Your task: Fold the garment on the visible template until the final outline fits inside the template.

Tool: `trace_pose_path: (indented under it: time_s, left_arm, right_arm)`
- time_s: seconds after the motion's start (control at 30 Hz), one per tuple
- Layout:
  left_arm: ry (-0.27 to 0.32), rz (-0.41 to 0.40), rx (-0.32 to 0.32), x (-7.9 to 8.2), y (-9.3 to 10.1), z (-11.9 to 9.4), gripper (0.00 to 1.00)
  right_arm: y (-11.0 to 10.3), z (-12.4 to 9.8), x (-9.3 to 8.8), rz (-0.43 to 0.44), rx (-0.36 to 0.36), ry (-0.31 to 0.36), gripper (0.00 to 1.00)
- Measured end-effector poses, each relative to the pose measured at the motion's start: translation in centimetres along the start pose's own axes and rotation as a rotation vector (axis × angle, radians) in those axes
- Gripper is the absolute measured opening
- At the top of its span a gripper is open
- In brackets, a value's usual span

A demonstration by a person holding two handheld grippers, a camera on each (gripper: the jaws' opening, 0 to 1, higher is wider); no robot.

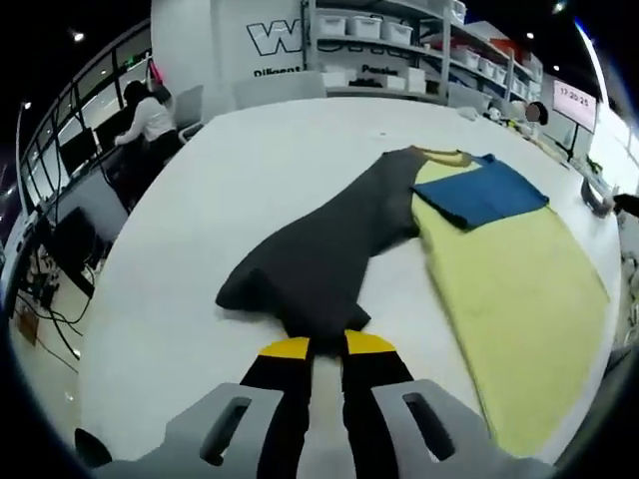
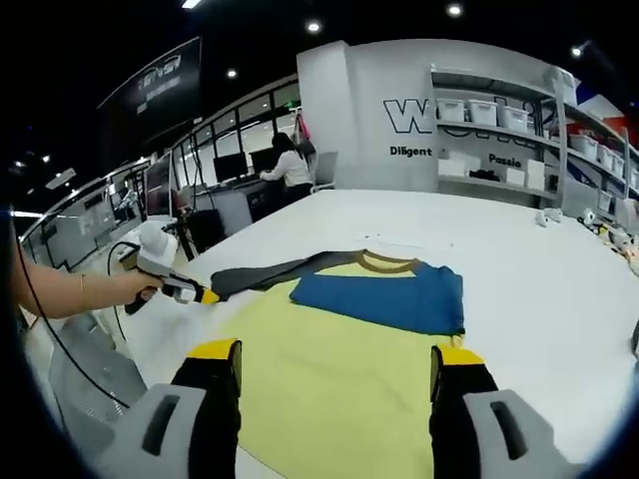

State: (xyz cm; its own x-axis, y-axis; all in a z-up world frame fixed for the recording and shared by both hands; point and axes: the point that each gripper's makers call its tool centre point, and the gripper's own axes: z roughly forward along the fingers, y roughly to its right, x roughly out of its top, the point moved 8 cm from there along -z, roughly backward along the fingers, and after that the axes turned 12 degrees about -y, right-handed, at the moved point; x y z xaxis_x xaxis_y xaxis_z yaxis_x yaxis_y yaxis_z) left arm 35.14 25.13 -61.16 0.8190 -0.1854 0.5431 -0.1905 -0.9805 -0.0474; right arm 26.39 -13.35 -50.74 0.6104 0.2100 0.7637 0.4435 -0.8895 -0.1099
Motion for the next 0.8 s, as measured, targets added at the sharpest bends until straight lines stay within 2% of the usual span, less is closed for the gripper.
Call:
trace_pose_path:
  time_s: [0.07, 0.1, 0.27, 0.37, 0.53, 0.7, 0.8]
  left_arm:
    - [0.006, 0.001, 0.01, 0.2, -0.3, -0.1, 0.0]
    - [0.01, -0.021, -0.013, 0.3, -0.2, -0.5, 0.0]
    - [0.049, -0.009, -0.02, 1.2, -0.7, -1.5, 0.0]
    - [0.083, -0.013, -0.027, 2.9, -1.1, -2.6, 0.0]
    - [0.102, -0.009, -0.024, 4.8, -1.9, -3.0, 0.0]
    - [0.1, 0.037, 0.025, 7.2, -3.4, -2.7, 0.0]
    - [0.084, 0.029, 0.03, 8.2, -4.4, -2.3, 0.0]
  right_arm:
    - [0.0, 0.0, 0.0, -0.001, -0.002, -0.002, 0.74]
    - [0.1, 0.0, 0.0, -0.001, -0.004, -0.002, 0.74]
    - [0.1, 0.0, 0.1, 0.004, -0.006, 0.006, 0.74]
    - [0.0, -0.1, 0.0, 0.001, -0.01, 0.005, 0.74]
    - [-0.1, -0.1, 0.0, -0.005, -0.012, 0.001, 0.74]
    - [-0.3, 0.1, 0.1, -0.021, -0.009, -0.003, 0.74]
    - [-0.3, 0.2, 0.2, -0.025, -0.013, -0.004, 0.73]
